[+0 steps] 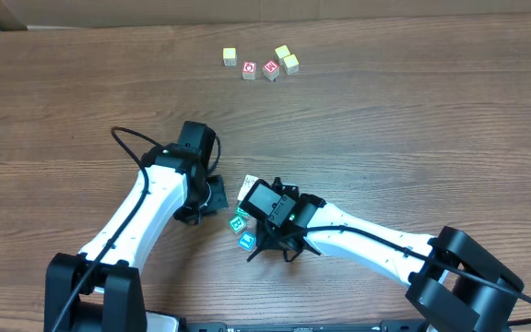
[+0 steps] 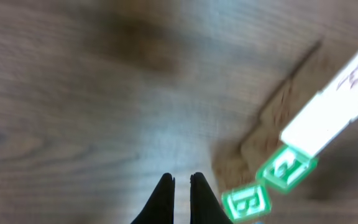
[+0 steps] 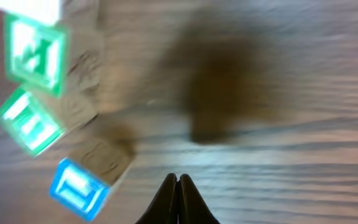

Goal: Flip 5 blocks

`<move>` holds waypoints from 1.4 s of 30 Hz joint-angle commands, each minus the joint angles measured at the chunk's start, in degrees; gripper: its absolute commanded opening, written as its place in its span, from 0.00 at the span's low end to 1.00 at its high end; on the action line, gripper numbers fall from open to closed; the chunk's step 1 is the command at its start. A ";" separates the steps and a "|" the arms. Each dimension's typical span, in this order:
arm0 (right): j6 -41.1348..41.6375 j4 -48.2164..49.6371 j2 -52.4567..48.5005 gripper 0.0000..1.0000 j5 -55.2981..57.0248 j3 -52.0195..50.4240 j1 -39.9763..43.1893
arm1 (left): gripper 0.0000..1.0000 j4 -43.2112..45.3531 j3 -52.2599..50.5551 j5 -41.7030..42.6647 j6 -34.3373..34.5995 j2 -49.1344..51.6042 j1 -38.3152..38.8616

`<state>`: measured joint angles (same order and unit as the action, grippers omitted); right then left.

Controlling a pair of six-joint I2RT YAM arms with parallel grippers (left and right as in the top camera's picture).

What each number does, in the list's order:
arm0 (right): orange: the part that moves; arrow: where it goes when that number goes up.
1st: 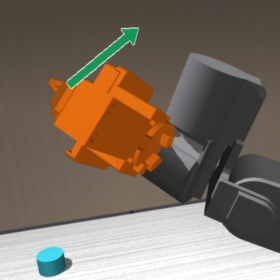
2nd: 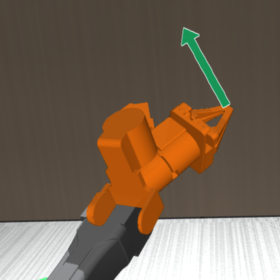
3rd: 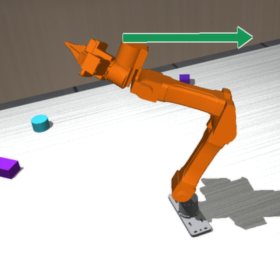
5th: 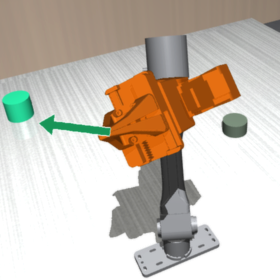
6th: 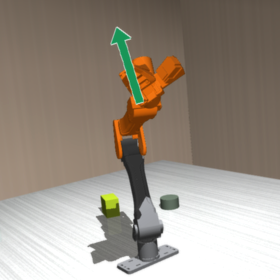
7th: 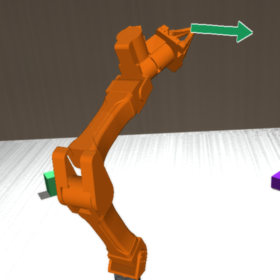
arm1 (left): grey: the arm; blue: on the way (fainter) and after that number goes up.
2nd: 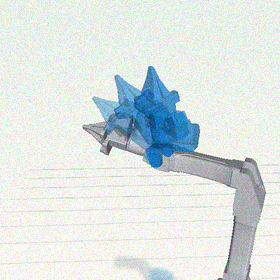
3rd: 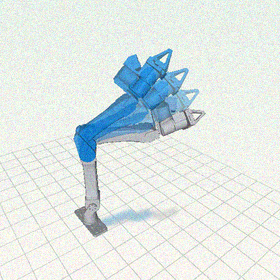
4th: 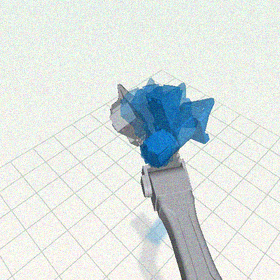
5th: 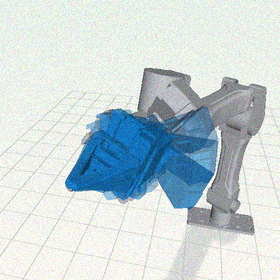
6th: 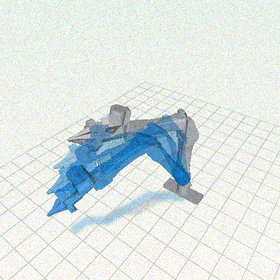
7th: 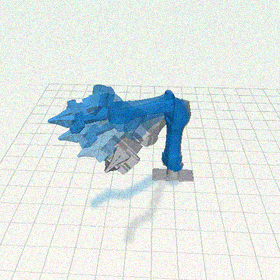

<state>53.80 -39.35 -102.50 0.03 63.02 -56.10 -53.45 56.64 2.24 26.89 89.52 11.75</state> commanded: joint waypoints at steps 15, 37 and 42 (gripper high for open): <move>3.87 8.28 -0.50 0.04 -2.12 0.57 -6.10 | 0.04 3.34 0.94 0.50 1.42 -0.15 -3.93; 8.15 4.04 -1.20 0.04 0.87 1.01 -3.45 | 0.04 3.37 0.85 -1.18 1.42 -0.15 -3.93; 8.15 4.74 -1.20 0.04 -2.12 1.01 -3.87 | 0.04 3.39 0.85 -1.18 1.42 -0.15 -3.93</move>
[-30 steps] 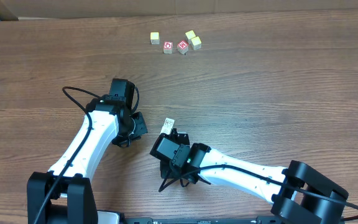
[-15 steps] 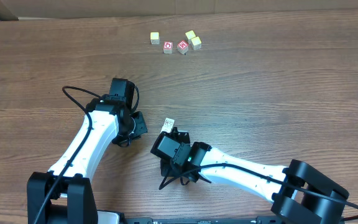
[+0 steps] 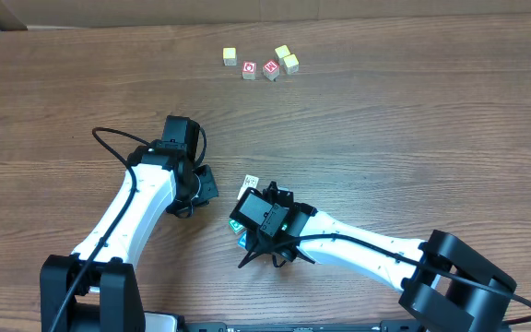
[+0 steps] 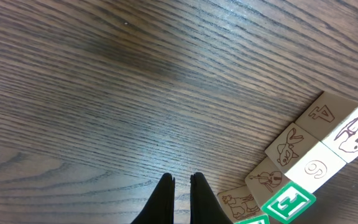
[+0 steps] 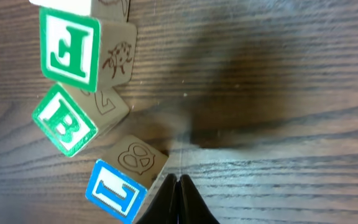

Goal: Flip 5 blocks

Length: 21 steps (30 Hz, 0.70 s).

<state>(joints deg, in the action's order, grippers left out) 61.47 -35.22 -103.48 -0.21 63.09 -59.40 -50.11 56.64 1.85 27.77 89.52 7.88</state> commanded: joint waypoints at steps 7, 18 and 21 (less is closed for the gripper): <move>0.24 2.91 -0.22 0.04 -2.51 0.94 -1.46 | 0.04 0.13 0.85 -0.79 0.55 -0.15 -0.07; 0.22 5.25 -0.22 0.04 -2.51 0.94 -1.68 | 0.04 0.11 0.85 -0.79 0.55 -0.15 -0.07; 0.11 5.20 -0.22 0.04 -2.49 0.94 -1.68 | 0.04 0.11 0.85 -0.79 0.55 -0.15 -0.07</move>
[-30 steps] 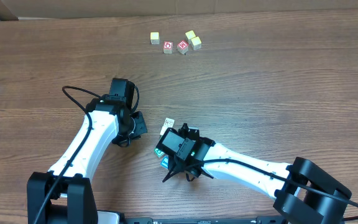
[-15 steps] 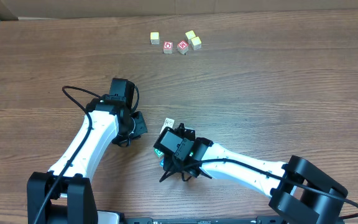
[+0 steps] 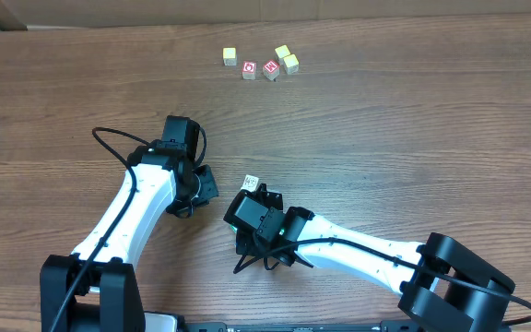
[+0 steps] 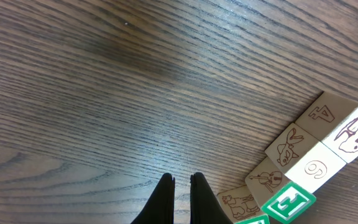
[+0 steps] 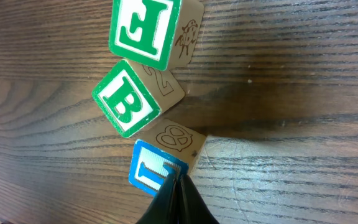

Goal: Flip 5 blocks

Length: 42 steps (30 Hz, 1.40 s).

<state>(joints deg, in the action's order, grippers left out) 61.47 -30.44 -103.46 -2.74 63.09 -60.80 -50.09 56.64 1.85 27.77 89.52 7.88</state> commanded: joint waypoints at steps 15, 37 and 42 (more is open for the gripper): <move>-5.51 1.11 -0.02 0.04 2.45 1.05 4.72 | 0.04 -0.11 0.72 -0.94 -0.59 0.44 0.02; 1.84 -2.03 -1.81 0.04 0.44 0.98 -0.87 | 0.04 -0.35 0.72 -0.81 -0.79 1.14 0.02; 1.79 0.11 -2.93 0.04 -2.10 0.98 -0.94 | 0.04 -0.35 0.72 -0.79 -0.79 1.14 0.02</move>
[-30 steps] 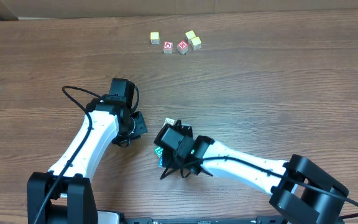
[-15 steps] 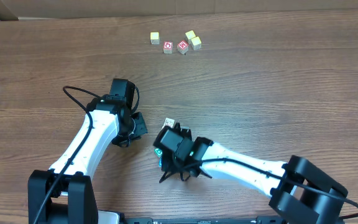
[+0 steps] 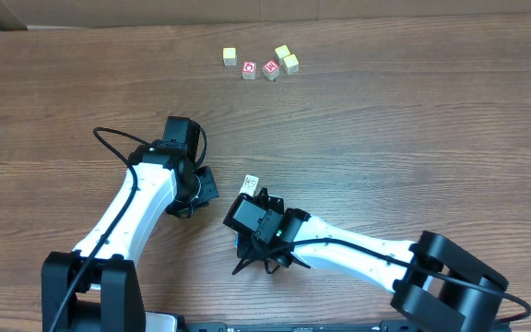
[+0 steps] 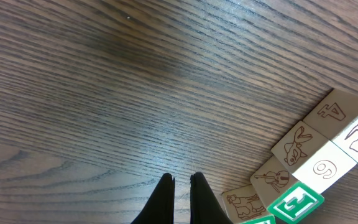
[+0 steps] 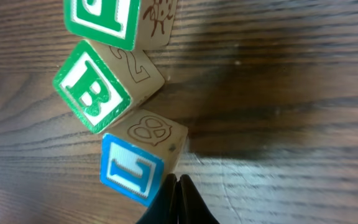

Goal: Flip 5 blocks

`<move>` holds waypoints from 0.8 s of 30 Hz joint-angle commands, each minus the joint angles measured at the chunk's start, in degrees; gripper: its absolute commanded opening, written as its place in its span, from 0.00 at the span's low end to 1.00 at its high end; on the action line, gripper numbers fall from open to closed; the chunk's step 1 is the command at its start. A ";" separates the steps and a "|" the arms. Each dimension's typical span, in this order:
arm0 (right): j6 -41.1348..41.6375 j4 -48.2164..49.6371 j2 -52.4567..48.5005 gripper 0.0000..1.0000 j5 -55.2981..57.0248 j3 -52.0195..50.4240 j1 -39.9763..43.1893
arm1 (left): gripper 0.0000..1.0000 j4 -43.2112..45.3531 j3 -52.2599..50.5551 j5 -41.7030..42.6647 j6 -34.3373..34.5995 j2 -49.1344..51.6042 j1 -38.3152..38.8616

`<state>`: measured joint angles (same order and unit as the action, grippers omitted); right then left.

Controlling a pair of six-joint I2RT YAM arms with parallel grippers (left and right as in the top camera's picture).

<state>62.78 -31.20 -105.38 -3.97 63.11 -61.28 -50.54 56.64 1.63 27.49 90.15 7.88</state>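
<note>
A cluster of wooden blocks lies at the table's near middle. In the right wrist view there are a blue "L" block (image 5: 133,173), a green "B" block (image 5: 92,93) and a green-faced block (image 5: 107,17) at the top edge. My right gripper (image 5: 177,181) is shut, its tip touching the blue block's lower right edge. In the left wrist view the cluster's other side shows a "4" block (image 4: 337,112), a "6" face (image 4: 324,167) and a green "E" face (image 4: 303,205). My left gripper (image 4: 180,180) is shut on nothing, over bare wood left of the cluster. Overhead, the right arm (image 3: 256,221) hides most of the cluster.
Several small blocks, yellow (image 3: 230,56) and red (image 3: 250,69), lie at the table's far middle. A white block (image 3: 250,184) peeks out beside the right wrist. The left arm (image 3: 146,207) stretches in from the near left, with a black cable looping off it.
The right gripper's tip was on the blue block's face and is now at its lower right edge. The blocks sit further left in that view. The left gripper has shifted slightly.
The left gripper was first close beside the cluster, and the right gripper was shut to the right of the blocks. Then the left arm stood further back to the left. The right tip was beside the blue block, then on its face, now at its edge.
</note>
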 commanded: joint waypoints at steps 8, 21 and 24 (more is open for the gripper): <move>-0.20 3.37 -0.98 0.04 -2.21 0.96 -0.55 | 0.04 0.28 0.72 -0.59 -0.48 0.50 0.02; -3.74 5.97 -0.98 0.04 -2.56 0.96 -0.55 | 0.04 -2.01 0.72 1.42 -0.74 0.50 0.07; -4.33 5.57 -0.98 0.04 -2.54 0.98 -0.31 | 0.04 -4.24 0.72 1.81 -1.31 0.50 0.20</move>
<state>60.42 -25.58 -106.19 -6.20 63.11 -61.34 -53.60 56.64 2.13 27.29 90.15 7.88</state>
